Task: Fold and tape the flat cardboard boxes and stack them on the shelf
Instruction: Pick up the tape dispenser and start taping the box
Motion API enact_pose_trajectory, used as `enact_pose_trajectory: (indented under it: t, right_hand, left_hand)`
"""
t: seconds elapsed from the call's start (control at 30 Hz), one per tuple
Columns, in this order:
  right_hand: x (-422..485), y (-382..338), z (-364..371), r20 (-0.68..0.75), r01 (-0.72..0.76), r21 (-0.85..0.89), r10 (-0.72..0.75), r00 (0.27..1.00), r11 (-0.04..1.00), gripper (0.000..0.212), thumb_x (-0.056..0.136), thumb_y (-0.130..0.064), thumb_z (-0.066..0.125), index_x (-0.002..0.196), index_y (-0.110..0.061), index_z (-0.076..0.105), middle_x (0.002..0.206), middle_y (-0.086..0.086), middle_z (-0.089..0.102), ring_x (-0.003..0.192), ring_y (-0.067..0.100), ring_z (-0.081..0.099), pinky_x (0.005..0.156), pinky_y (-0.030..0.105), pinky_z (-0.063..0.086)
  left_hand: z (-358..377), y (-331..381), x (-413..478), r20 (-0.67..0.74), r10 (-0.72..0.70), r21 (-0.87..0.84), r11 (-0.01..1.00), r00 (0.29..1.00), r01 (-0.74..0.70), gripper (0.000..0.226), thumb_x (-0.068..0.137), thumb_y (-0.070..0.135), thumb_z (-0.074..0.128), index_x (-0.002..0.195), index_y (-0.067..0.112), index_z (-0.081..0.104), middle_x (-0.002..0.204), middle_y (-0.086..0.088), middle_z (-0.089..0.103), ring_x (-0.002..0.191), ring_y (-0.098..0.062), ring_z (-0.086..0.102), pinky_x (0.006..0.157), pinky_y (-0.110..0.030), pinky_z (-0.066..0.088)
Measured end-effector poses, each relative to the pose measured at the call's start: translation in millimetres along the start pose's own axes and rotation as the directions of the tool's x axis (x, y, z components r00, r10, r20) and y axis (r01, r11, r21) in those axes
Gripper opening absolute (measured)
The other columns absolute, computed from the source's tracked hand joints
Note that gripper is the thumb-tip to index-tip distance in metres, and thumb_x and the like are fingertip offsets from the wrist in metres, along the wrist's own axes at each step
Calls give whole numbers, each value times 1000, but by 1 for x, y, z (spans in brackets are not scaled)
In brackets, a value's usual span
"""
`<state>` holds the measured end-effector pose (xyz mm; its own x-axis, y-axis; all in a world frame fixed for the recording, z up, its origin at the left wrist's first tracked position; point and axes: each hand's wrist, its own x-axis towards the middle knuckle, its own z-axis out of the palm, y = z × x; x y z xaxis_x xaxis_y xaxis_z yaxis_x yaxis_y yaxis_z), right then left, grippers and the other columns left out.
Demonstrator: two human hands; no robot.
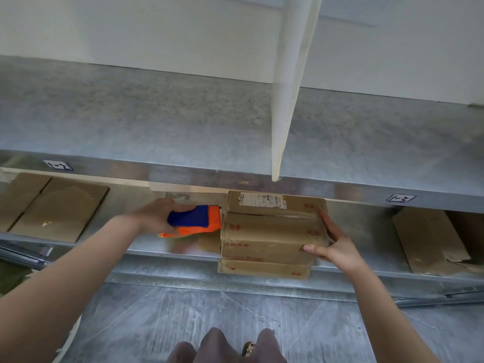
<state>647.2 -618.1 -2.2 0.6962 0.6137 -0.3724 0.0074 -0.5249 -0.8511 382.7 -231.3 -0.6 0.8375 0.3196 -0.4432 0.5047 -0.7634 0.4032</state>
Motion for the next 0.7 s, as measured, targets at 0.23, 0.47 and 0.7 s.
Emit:
enact_pose_trajectory:
  t: [0.23,0.47,0.7]
  right_hand:
    - [-1,1,-1,7,11,-2,-11,1000,1000,109,42,-51,93,131,-70,33,135,-20,49,130,17,49,100,46,51]
    - [1,4,-2,0,32,-6,-32,999,999,107,44,-50,91,133,-68,34,124,-33,49,127,4,47,99,21,45]
    - [0,5,-3,4,45,13,-45,999,999,108,46,-48,91,135,-65,34,129,-28,48,129,3,45,101,21,43]
  left_hand:
    - [25,-1,-1,33,-53,-35,998,998,55,79,74,39,76,143,42,39,125,6,51,99,-8,49,79,-18,36]
    - [19,21,10,42,18,95,995,999,-22,63,81,29,68,137,47,43,113,3,47,95,-15,54,83,-23,43]
    - [8,-11,-6,-4,-37,235,971,999,37,54,87,40,62,137,49,42,115,5,51,97,-13,53,87,-26,44]
